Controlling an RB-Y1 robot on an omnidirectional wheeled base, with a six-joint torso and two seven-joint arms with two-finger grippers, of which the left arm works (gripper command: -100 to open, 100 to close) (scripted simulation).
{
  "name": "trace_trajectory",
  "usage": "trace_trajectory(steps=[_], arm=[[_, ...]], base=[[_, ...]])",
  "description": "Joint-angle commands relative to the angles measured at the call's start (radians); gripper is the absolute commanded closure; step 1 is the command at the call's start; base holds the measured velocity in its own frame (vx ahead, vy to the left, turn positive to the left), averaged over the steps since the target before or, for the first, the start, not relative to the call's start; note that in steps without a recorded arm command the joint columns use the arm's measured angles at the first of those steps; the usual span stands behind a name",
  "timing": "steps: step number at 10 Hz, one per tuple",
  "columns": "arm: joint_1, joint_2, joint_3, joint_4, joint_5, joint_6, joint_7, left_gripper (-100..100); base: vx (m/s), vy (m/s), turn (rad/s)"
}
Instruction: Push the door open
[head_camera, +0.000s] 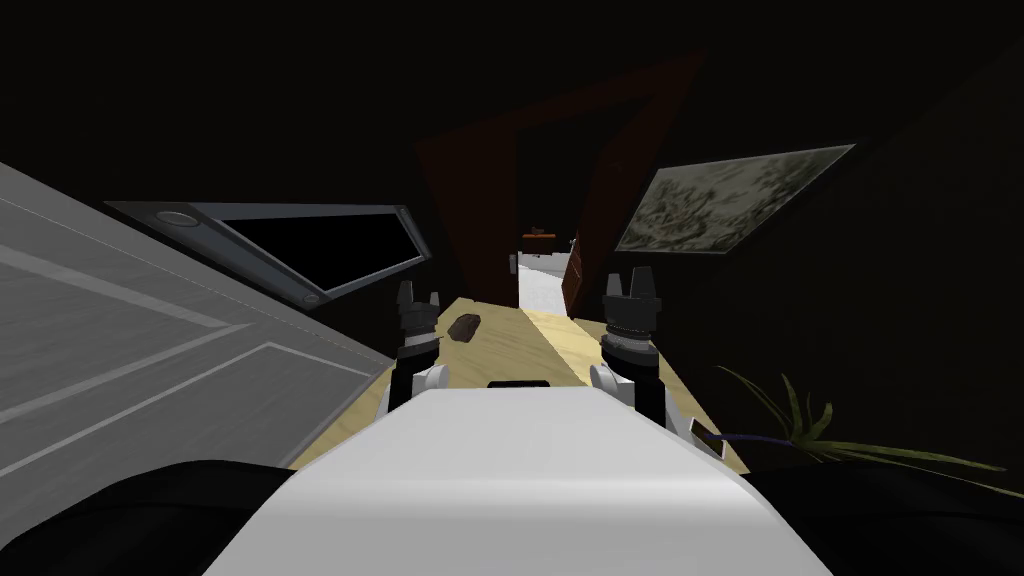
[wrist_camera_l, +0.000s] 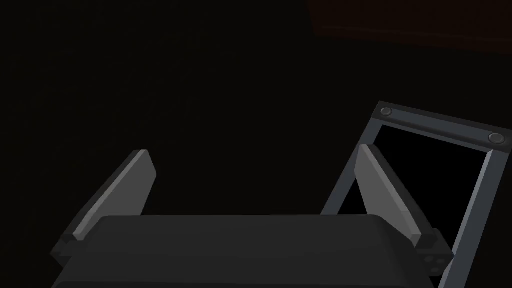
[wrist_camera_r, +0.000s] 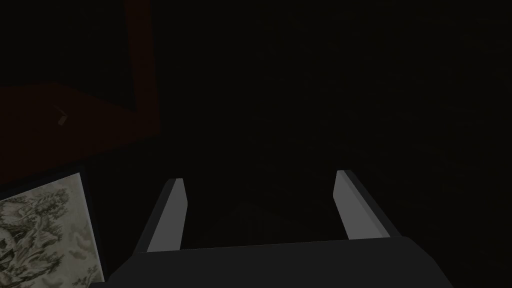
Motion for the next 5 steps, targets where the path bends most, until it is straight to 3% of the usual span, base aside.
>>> trace_trajectory(steps=[1,5], arm=[[-0.017,0.010,-0.001,0.028,0.001,-0.002,0.000,-100],[-0.065,0.035,-0.003,0.110,0.003,-0.007,-0.001,-100]], base=[[0.143,0.012,0.002],[0.072,0.000,-0.012]])
